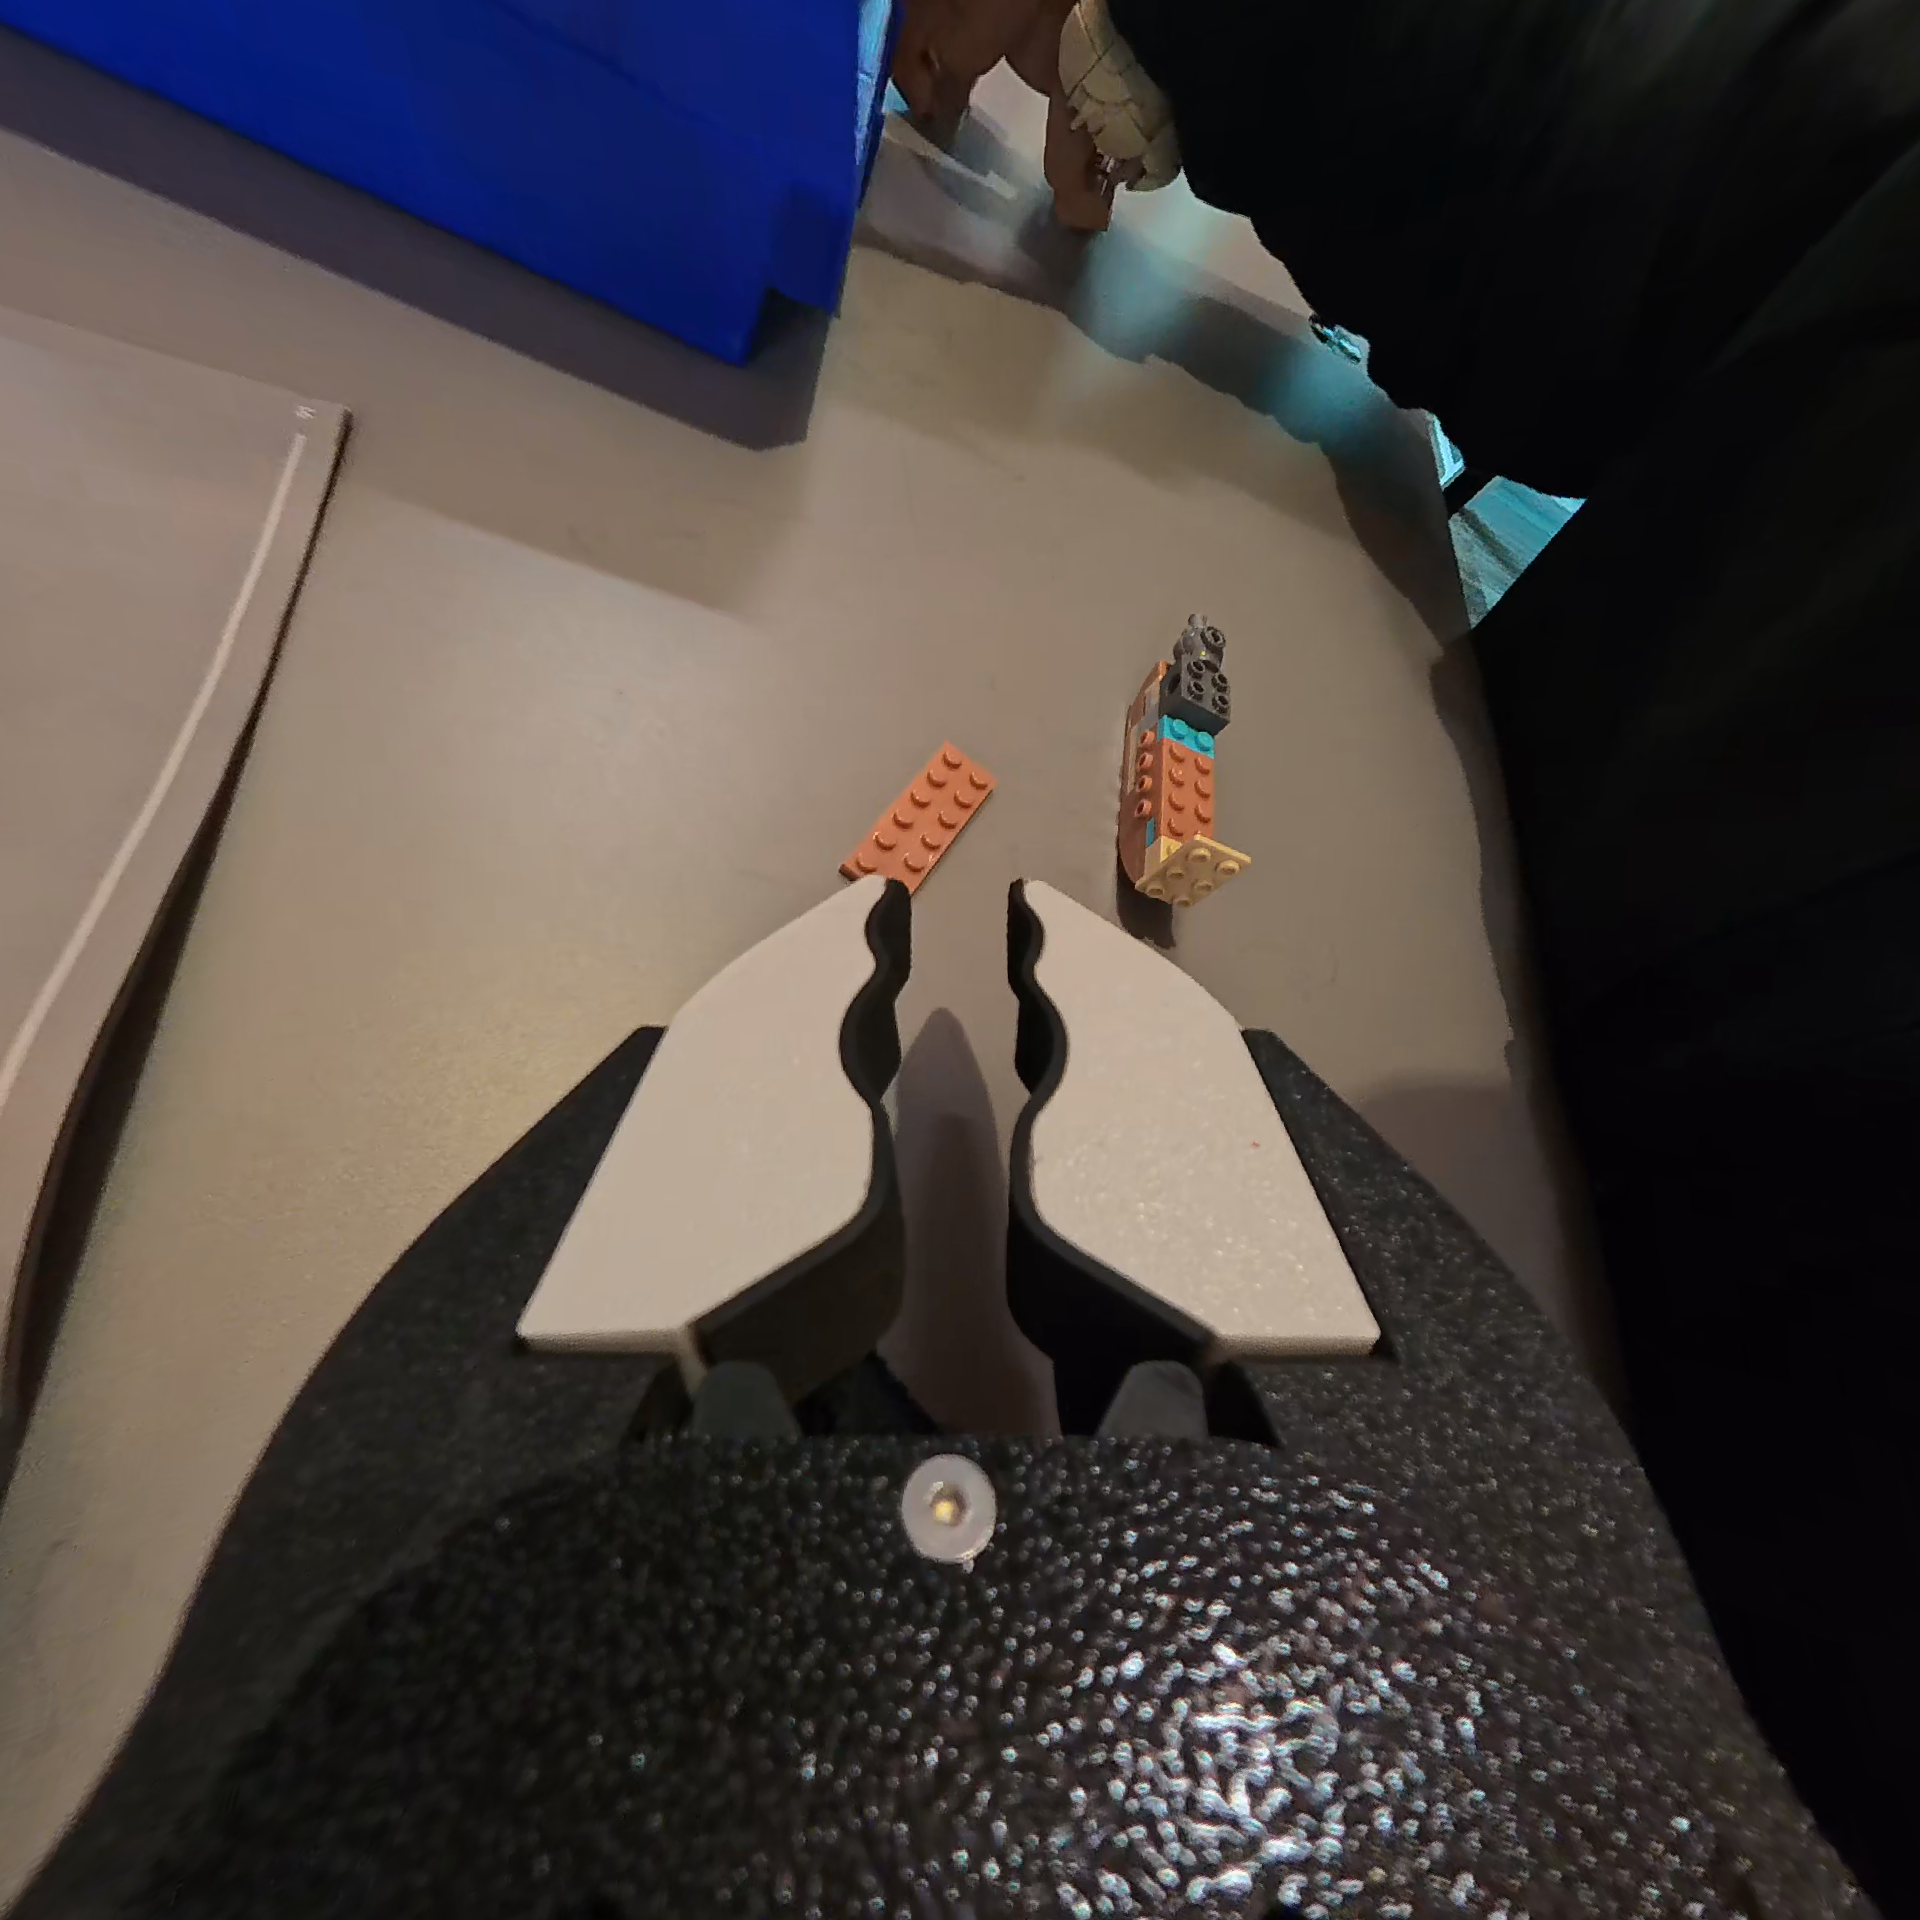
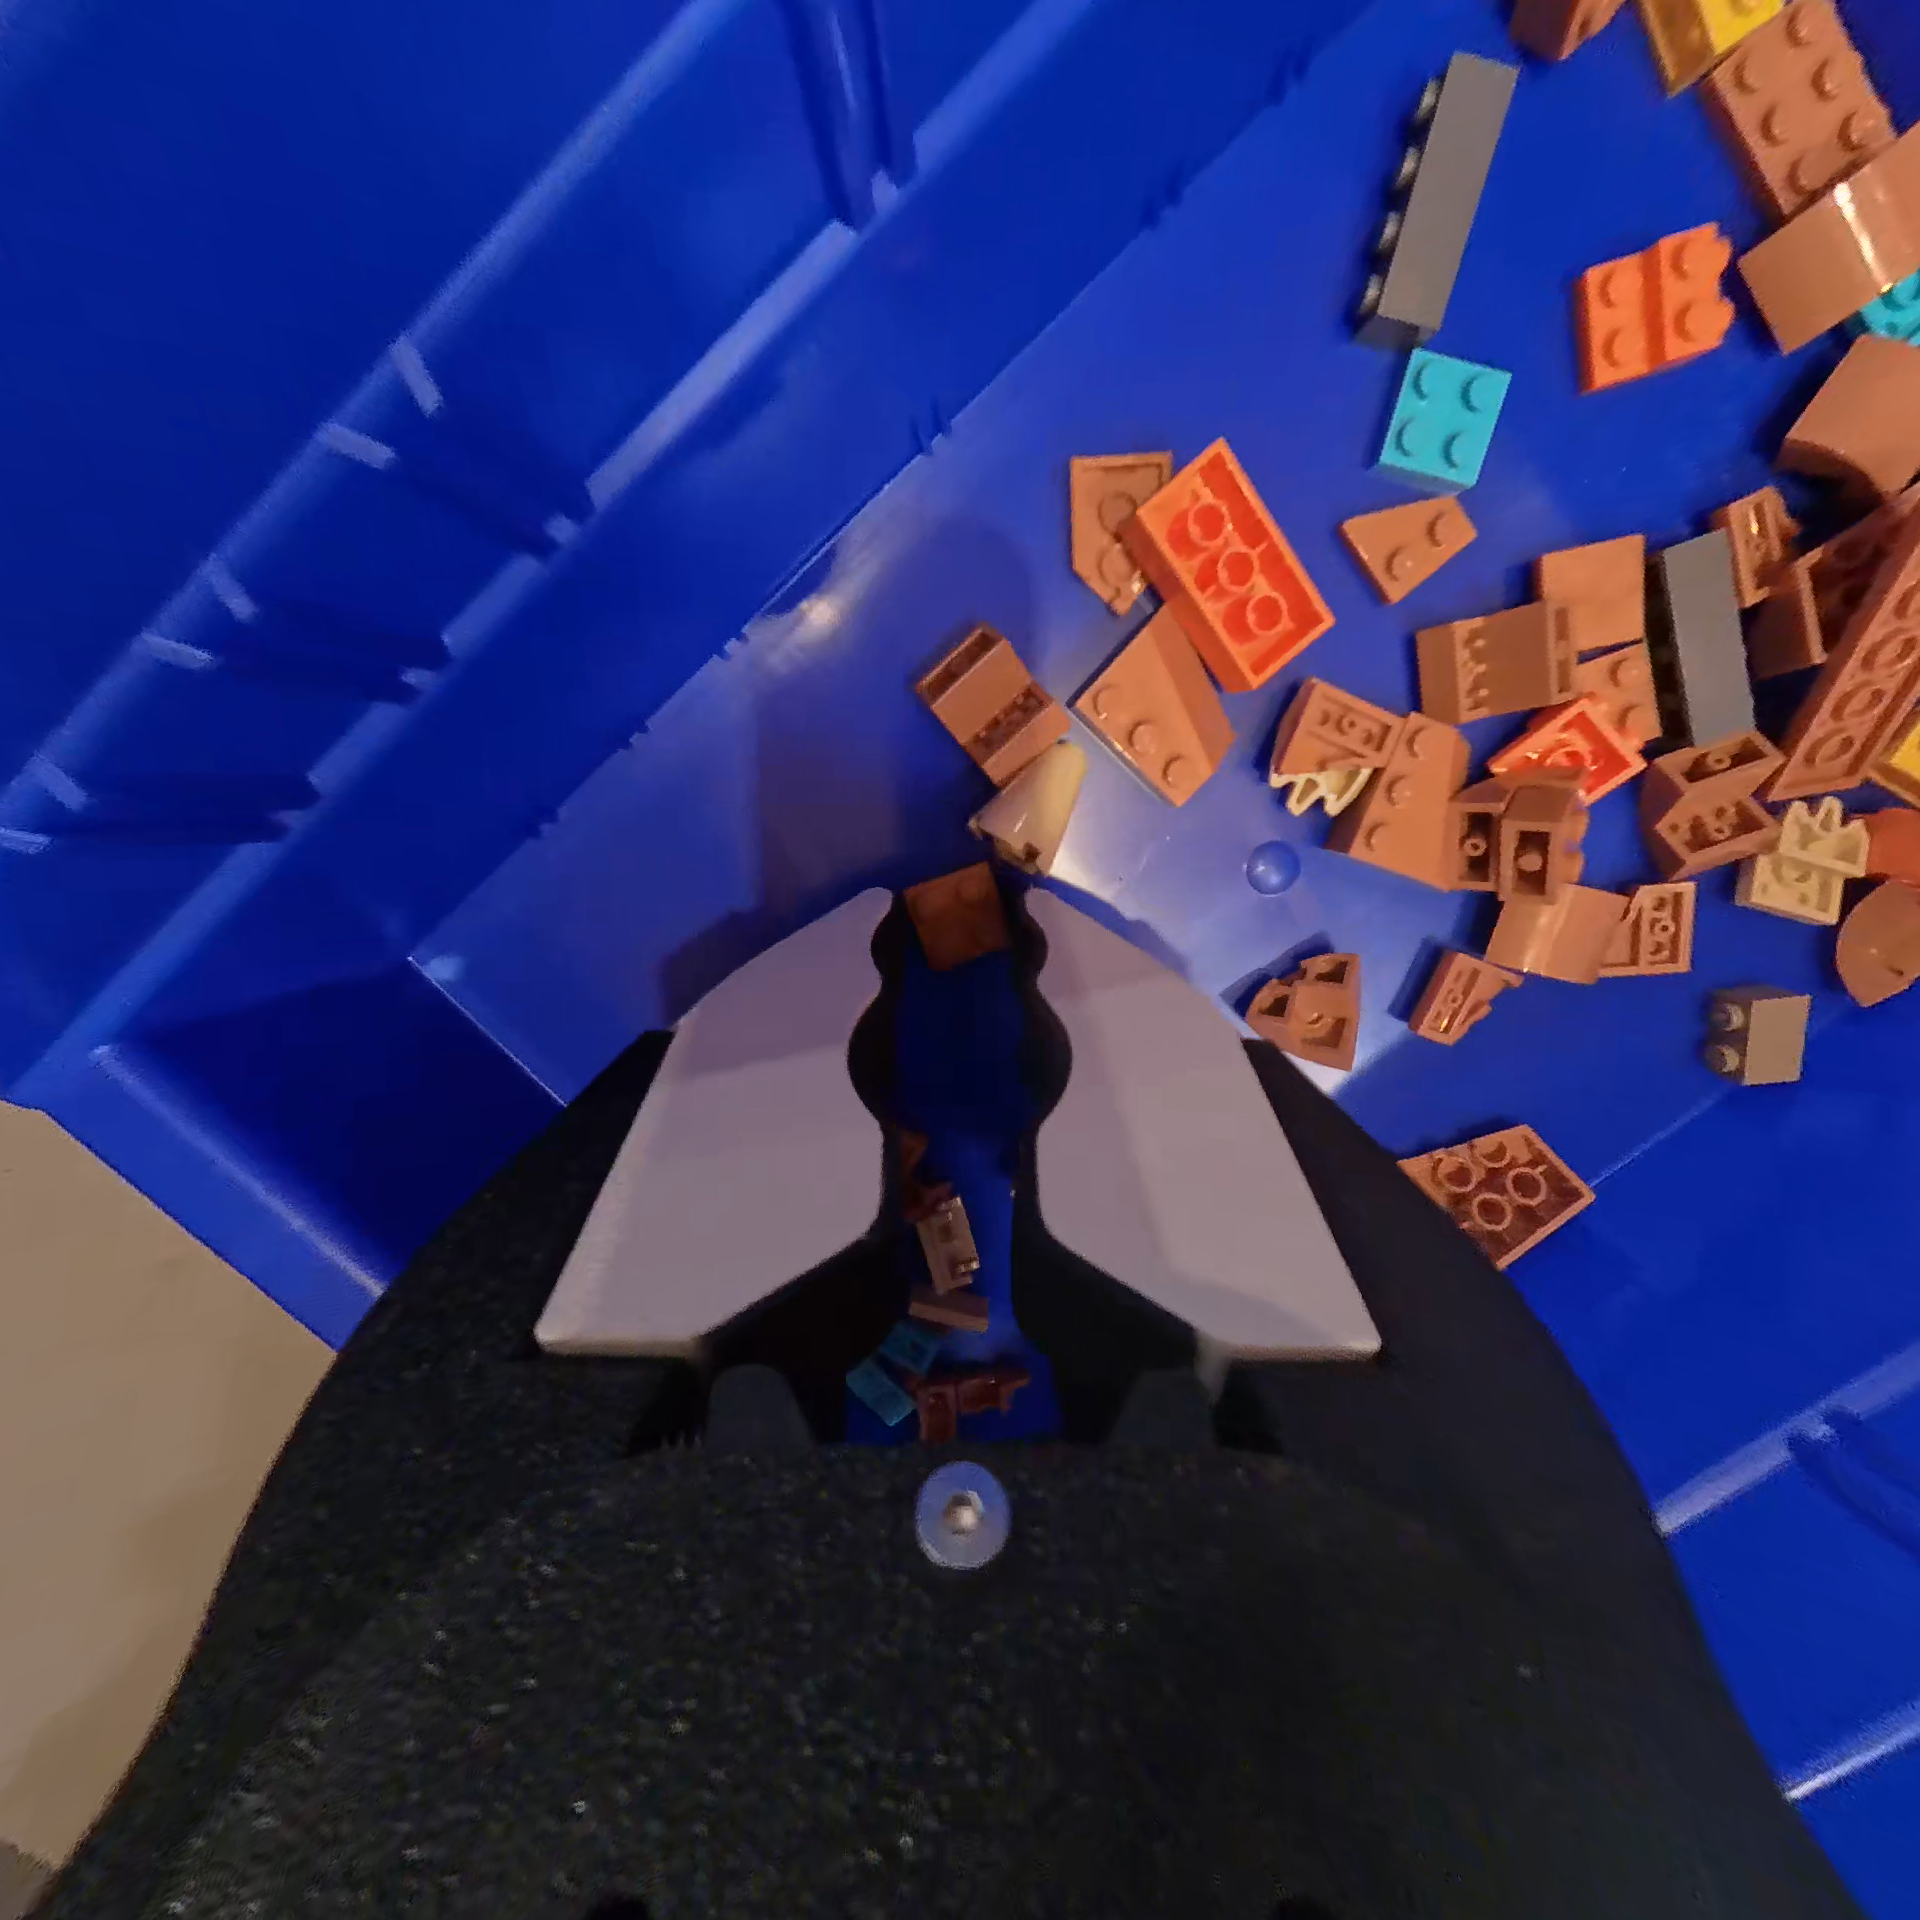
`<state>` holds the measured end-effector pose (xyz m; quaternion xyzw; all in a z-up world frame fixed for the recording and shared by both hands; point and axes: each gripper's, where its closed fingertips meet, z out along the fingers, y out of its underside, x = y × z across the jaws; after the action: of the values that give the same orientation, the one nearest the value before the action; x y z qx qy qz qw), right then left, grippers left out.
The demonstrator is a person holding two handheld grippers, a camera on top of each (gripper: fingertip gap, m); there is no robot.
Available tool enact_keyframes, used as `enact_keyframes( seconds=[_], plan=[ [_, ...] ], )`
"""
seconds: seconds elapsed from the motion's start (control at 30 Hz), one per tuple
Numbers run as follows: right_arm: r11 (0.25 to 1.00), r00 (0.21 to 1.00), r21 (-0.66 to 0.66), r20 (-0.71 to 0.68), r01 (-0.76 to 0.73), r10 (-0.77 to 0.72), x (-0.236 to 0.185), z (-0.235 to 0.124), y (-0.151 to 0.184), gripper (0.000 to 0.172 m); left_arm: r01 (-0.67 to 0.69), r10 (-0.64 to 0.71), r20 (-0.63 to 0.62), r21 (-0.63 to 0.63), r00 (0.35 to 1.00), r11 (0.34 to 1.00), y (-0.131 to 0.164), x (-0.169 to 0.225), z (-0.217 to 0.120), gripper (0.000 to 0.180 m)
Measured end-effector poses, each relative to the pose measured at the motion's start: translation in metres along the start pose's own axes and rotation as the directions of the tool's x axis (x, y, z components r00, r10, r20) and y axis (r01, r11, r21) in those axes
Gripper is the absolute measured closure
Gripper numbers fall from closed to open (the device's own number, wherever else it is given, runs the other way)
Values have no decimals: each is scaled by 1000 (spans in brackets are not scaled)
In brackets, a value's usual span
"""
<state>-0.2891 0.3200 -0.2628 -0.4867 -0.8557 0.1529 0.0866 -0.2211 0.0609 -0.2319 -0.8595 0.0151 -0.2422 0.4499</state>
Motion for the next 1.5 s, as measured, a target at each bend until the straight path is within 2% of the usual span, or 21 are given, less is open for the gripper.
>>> enact_keyframes(
  seconds=[0.13, 0.23, 0.33, 0.4, 0.5, 0.57, 0.67, 0.83, 1.03, 1.27, 1.5],
  plan=[
    [1000, 1000, 18, -17, -6, 7, -2, -7, 6, 154, -1, 1, -3, 3, 1000, 1000, 0, 1, -1, 163],
    [988, 999, 154, -42, 8, -1, -17, -42, -8, 154, 8, -8, -5, 9, 1000, 1000, 0, 0, -2, 163],
    [926, 996, 368, -14, 84, -85, -75, -95, -43, 154, 19, -19, -2, 20, 1000, 1000, -1, -1, -4, 163],
    [884, 979, 431, 11, 179, -203, -132, -110, -56, 154, 19, -19, -1, 21, 1000, 1000, -1, -1, -4, 163],
    [869, 934, 380, 33, 317, -356, -204, -82, -51, 154, -5, 5, 16, 3, 1000, 1000, 2, 0, -3, 163],
    [877, 913, 310, 59, 367, -403, -228, -49, -40, 154, -27, 27, 28, -10, 999, 1000, 4, 1, -3, 163],
    [907, 920, 223, 81, 357, -382, -230, -13, -28, 154, -45, 46, 40, -23, 998, 999, 7, 1, -3, 163],
    [926, 929, 158, 89, 344, -360, -222, 7, -15, 152, -76, 78, 55, -46, 995, 996, 11, 3, -3, 163],
    [931, 943, 235, 112, 280, -313, -217, 5, -16, 142, -98, 101, 61, -62, 993, 993, 13, 4, -2, 163],
    [864, 937, 452, 147, 222, -318, -216, -8, -15, 144, -148, 157, 82, -105, 984, 983, 18, 6, 3, 163],
    [831, 915, 498, 163, 246, -369, -218, -9, -12, 145, -236, 261, 119, -192, 958, 953, 29, 8, 10, 163]
  ],
)
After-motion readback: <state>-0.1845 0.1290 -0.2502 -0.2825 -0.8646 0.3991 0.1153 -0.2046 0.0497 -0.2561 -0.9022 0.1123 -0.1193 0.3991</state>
